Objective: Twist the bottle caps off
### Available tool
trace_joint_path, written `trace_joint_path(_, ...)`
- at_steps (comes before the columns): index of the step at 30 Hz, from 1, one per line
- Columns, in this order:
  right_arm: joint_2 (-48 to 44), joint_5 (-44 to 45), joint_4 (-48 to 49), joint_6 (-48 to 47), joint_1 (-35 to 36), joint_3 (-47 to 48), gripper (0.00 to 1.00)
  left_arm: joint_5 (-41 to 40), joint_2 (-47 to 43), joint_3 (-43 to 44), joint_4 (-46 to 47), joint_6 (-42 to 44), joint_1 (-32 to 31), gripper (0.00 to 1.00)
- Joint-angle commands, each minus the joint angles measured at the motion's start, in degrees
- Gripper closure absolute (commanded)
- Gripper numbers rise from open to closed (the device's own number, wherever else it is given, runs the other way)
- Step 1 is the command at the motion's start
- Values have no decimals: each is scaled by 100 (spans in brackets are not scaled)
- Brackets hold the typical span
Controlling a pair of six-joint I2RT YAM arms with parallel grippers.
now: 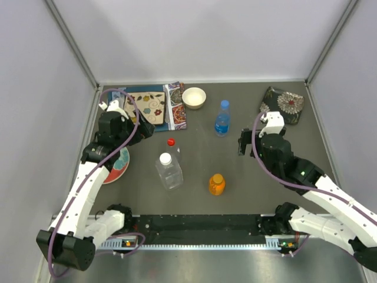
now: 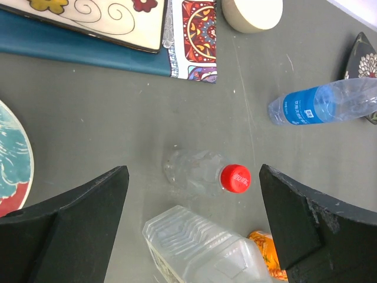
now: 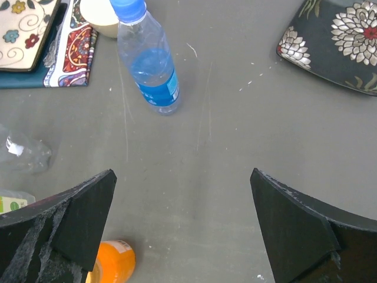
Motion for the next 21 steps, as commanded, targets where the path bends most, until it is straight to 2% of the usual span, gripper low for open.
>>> trace_joint_path(1, 226, -318, 263, -30, 32, 336, 1, -247, -197, 136, 92, -41, -22, 2)
trace_joint_path(7, 507, -2067, 798, -241, 242, 494, 7, -474, -531, 75, 75, 12, -22, 2)
trace_joint_path(13, 1623, -1717, 825, -680, 1788, 1565, 5, -880, -681, -66, -109, -40, -14, 2)
trace_joint_path(15, 2106, -1830, 817, -724, 2026, 1830, 4, -1029, -681, -48, -232, -76, -5, 2)
trace_joint_path(21, 3072, -2041, 896, -716, 2159, 2551, 2, -1285, -602, 31, -557, -181, 4, 6)
